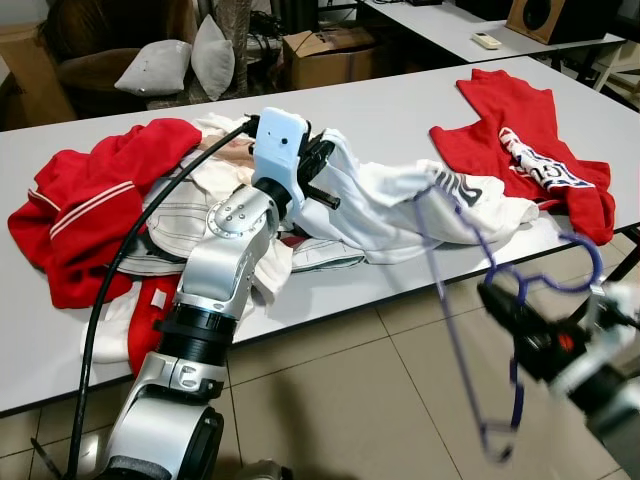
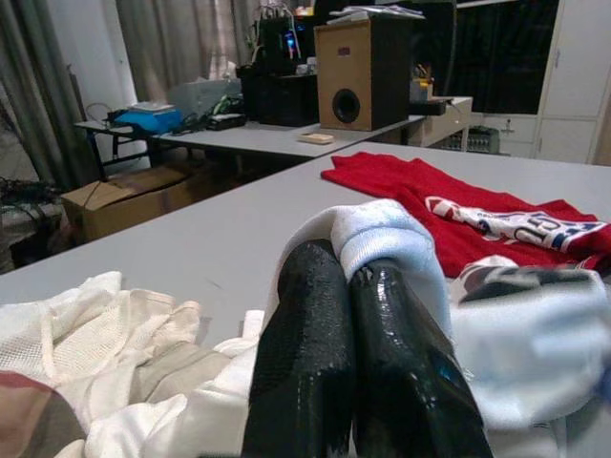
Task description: Hang hanger
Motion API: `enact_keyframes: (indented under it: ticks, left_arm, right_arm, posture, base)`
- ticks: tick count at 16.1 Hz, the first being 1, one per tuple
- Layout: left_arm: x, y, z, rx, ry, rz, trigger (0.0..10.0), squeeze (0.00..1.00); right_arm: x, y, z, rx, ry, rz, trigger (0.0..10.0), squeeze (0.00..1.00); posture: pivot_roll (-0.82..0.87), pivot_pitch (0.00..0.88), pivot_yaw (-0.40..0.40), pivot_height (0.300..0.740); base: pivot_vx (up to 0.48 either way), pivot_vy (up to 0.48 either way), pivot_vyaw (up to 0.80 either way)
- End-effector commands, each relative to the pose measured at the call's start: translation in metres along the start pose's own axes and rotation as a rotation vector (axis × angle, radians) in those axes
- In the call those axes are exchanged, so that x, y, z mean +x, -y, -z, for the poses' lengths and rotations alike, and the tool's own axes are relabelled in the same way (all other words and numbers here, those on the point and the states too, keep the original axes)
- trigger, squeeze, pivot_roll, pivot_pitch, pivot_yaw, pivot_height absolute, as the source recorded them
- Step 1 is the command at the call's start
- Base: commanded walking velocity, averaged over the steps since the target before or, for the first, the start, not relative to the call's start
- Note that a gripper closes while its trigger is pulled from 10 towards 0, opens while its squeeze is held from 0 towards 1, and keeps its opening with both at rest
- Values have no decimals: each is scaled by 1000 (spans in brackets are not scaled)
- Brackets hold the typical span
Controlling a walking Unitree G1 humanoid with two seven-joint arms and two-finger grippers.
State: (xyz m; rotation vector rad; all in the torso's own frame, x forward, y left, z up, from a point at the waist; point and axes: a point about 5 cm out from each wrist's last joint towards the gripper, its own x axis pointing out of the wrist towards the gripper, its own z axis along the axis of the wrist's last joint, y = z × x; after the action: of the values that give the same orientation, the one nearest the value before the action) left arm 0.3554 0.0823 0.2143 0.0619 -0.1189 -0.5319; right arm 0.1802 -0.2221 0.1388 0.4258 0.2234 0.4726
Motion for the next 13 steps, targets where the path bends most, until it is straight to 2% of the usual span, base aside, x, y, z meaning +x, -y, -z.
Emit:
enact_keyframes:
  ticks: [1,2,5,7,9,11,12,13]
  left_arm:
    - [1,2,1,14,-12,13,0,0]
    - [1,2,1,15,-14,18,0,0]
    - [1,3,2,26,-20,29,0,0]
    - [0,4,3,30,-29,37,0,0]
    - [0,4,3,38,-34,44,0,0]
    - [0,3,3,42,-36,45,0,0]
    - [-1,3,3,46,-40,48,0,0]
    - [-1,3,3,47,-41,50,0,0]
  right_arm:
    - [-5,5,6,-1,-93,34,10000,0]
    - [-8,12,17,-64,-198,95,10000,0]
    - [-12,18,22,-144,-317,162,10000,0]
    - [-21,25,29,-210,-471,235,10000,0]
    - [-22,21,27,-215,-472,209,10000,0]
    - [-22,13,22,-224,-444,131,10000,0]
    - [-22,2,19,-253,-441,48,10000,0]
    - [-22,0,19,-264,-446,29,10000,0]
  posture:
    - [5,0,58,740]
    - [7,0,58,740]
    - [11,0,62,740]
    - [14,0,65,740]
    - [18,0,67,740]
    - [21,0,69,740]
    - [21,0,73,740]
    - [21,0,73,740]
  base:
    - [0,0,0]
    - [0,0,0]
    - [0,0,0]
    - [0,0,0]
    - [0,0,0]
    - [0,0,0]
    - [0,0,0]
    - [0,0,0]
